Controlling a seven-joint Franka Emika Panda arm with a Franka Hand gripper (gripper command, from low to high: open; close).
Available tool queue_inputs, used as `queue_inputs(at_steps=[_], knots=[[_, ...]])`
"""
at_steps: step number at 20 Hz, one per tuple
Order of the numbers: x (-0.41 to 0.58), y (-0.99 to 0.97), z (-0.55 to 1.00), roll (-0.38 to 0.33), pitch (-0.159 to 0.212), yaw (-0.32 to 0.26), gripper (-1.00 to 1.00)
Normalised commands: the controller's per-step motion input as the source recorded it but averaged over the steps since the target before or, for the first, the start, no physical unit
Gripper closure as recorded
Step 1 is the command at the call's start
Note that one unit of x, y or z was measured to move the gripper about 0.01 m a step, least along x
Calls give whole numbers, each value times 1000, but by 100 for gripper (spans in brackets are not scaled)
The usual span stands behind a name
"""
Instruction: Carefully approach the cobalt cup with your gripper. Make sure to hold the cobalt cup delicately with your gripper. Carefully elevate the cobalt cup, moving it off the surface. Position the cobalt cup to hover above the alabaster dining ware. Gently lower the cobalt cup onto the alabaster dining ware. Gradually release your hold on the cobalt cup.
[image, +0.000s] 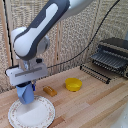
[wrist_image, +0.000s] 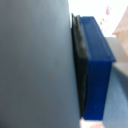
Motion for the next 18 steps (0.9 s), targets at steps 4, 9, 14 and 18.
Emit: queue_inputs(at_steps=[4, 9, 14, 18], knots=[[-106, -71, -410, -43, -100, 78, 100], [0, -131, -232, -7, -160, 100, 100], [0, -122, -25, 2, -76, 85, -100], [18, 0, 116, 9, 14, 7, -100]])
